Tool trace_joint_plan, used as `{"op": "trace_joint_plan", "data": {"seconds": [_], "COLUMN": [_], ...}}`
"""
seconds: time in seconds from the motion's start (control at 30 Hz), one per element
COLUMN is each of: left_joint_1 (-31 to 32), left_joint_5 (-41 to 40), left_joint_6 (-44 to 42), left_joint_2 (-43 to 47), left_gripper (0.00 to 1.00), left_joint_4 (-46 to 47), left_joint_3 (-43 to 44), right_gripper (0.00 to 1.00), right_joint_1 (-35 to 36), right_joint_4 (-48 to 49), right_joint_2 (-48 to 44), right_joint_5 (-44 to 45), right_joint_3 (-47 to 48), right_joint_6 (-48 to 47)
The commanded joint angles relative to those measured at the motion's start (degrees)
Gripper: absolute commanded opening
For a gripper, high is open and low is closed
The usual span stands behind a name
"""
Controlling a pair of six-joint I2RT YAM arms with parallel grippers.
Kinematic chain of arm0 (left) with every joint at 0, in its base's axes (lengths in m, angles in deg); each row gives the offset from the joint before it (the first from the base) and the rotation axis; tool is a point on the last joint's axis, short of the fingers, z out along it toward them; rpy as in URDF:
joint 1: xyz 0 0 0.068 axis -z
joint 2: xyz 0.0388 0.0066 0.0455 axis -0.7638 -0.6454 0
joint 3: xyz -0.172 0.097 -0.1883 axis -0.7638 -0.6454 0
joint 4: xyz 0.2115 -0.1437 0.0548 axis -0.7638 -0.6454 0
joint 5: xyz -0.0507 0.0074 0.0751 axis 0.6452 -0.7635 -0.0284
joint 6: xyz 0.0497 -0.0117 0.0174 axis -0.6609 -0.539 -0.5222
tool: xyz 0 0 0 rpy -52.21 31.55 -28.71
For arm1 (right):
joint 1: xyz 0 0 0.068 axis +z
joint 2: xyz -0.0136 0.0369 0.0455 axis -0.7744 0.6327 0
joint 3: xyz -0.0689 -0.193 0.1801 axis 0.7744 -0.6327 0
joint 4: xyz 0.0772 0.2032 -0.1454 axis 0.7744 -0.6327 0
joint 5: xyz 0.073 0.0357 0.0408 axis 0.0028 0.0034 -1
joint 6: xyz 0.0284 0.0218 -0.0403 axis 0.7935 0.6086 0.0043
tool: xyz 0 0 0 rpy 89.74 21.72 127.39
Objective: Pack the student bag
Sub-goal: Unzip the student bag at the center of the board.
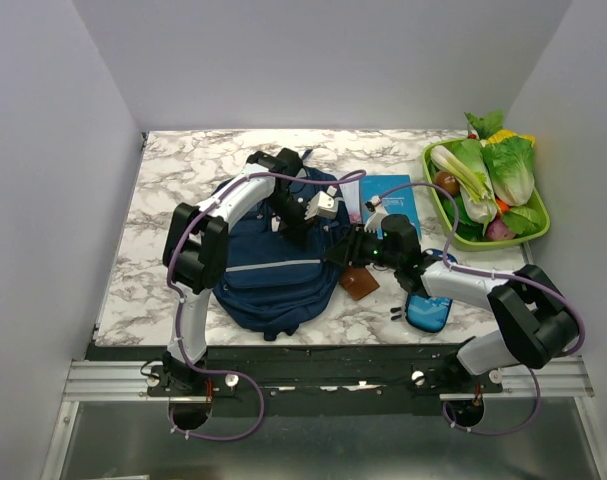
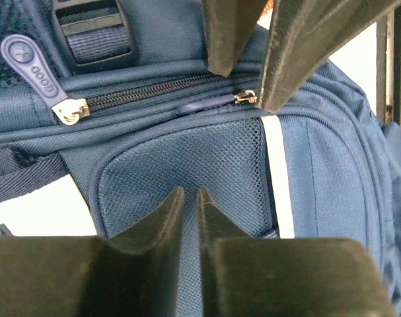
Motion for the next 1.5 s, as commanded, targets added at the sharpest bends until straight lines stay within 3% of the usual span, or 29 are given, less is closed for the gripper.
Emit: {"op": "trace_joint_plan", "data": {"seconds": [0.0, 0.03, 0.07, 0.2, 0.23, 0.37, 0.4, 0.5, 0.7, 0.83, 0.97, 1.47], "left_joint_1": [-0.2, -0.2, -0.2, -0.2, -0.2, -0.7, -0.9, -1.0, -1.0, -1.2, -1.7, -3.6], "left_joint_5": [1.7, 1.7, 1.8, 1.9, 1.9, 2.1, 2.0, 0.5, -0.3, -1.8, -1.5, -2.9], "left_joint_6": [-3.6, -2.9, -2.6, -0.5, 0.1, 2.5, 4.3, 4.6, 0.9, 1.7, 3.9, 7.9], "left_joint_2": [0.3, 1.0, 1.5, 2.6, 2.6, 3.2, 3.8, 5.3, 1.1, 1.7, 3.9, 5.2], "left_gripper": [0.13, 0.03, 0.0, 0.0, 0.02, 0.4, 0.44, 0.5, 0.64, 0.76, 0.79, 0.87], "left_joint_4": [-3.3, -2.8, -1.5, 1.2, 1.6, 4.1, 5.9, 8.5, 2.4, 6.5, 11.8, 18.4], "left_joint_3": [0.0, -0.2, -0.3, 0.3, 0.9, 2.4, 0.4, -1.9, -0.8, -3.6, -4.8, -6.7], "right_gripper": [0.46, 0.45, 0.45, 0.45, 0.45, 0.45, 0.45, 0.45, 0.45, 0.45, 0.45, 0.45], "right_joint_1": [0.2, 0.2, 0.2, 0.2, 0.2, 0.2, 0.2, 0.2, 0.2, 0.2, 0.2, 0.2], "right_joint_4": [1.1, 1.1, 1.0, 1.0, 1.0, 1.0, 1.0, 1.1, 1.1, 1.1, 1.1, 1.6], "right_joint_2": [0.8, 0.8, 0.9, 1.2, 1.2, 0.5, 0.5, 0.6, 0.4, 0.3, 0.2, 0.6], "right_joint_5": [1.2, 1.2, 1.6, 1.8, 1.8, 1.9, 1.9, 1.8, 1.6, 1.2, 0.9, -0.6], "right_joint_3": [1.4, 1.5, 1.6, 2.2, 2.2, 1.5, 1.4, 1.2, 1.4, 1.4, 1.1, 1.0], "right_joint_6": [0.4, 0.4, 0.5, 0.6, 0.6, 0.6, 0.5, 0.6, 0.6, 0.3, 0.2, -0.2]}}
